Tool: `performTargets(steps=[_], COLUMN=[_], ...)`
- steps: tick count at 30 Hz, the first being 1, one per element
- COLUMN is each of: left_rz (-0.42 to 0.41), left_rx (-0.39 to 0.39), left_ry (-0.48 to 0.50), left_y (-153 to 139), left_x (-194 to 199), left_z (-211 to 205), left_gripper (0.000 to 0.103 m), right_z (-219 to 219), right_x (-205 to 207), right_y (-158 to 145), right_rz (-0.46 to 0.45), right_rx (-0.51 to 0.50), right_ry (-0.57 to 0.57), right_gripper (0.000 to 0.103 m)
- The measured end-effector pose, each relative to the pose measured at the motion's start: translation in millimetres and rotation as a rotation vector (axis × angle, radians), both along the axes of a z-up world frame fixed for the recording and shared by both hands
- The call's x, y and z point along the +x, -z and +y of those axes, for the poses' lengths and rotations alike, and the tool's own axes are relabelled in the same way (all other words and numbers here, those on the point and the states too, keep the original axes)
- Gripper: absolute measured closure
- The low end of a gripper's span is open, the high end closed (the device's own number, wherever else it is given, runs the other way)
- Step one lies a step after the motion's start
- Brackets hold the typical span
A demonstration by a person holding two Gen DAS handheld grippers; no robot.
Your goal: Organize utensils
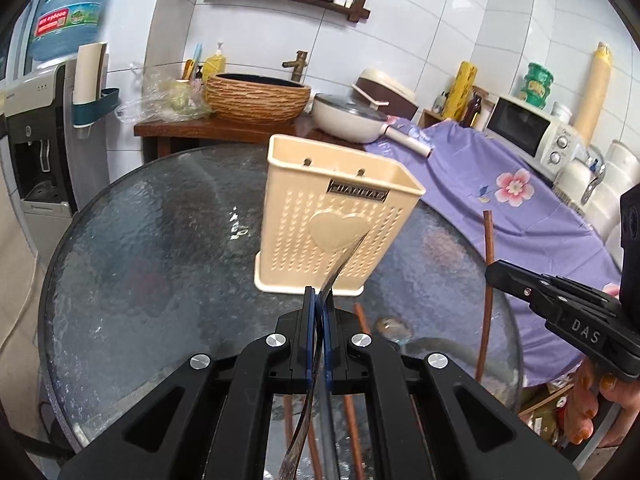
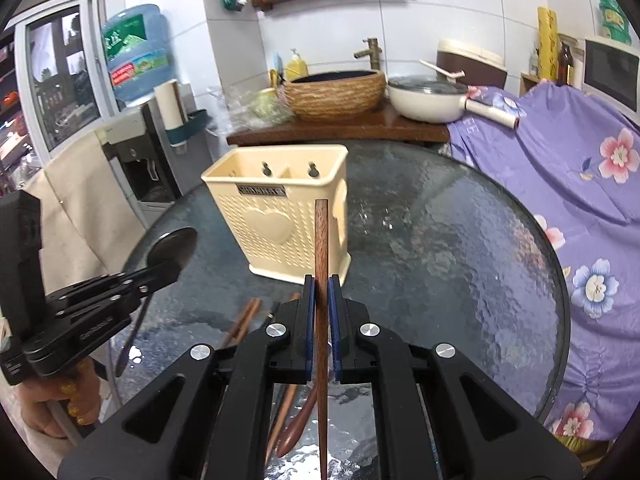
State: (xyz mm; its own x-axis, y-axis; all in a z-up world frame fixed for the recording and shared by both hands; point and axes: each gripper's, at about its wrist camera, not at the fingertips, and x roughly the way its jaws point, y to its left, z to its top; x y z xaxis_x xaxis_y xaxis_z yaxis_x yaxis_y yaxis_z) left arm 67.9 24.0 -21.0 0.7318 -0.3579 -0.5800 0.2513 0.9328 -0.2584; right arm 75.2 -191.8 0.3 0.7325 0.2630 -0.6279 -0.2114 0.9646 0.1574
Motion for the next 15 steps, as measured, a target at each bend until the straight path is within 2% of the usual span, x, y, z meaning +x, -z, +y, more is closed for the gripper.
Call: performTargets(steps=[6, 15], left_rz=[-0.05, -0.108], left_rx=[-0.024, -0.104], left_ry=[0.028, 0.043], left_y=[-21, -52], left_x=[0, 10], left_z=[-6, -8], left_gripper=[0.1, 0.1], right_z=[5, 9], right_x=[-6, -5], right_y=[-25, -64], right_rz=[-0.041, -0.095], right_rx=[0.001, 0.015], right_ry=[-0.045, -0.095], right_gripper=[0.096, 0.096])
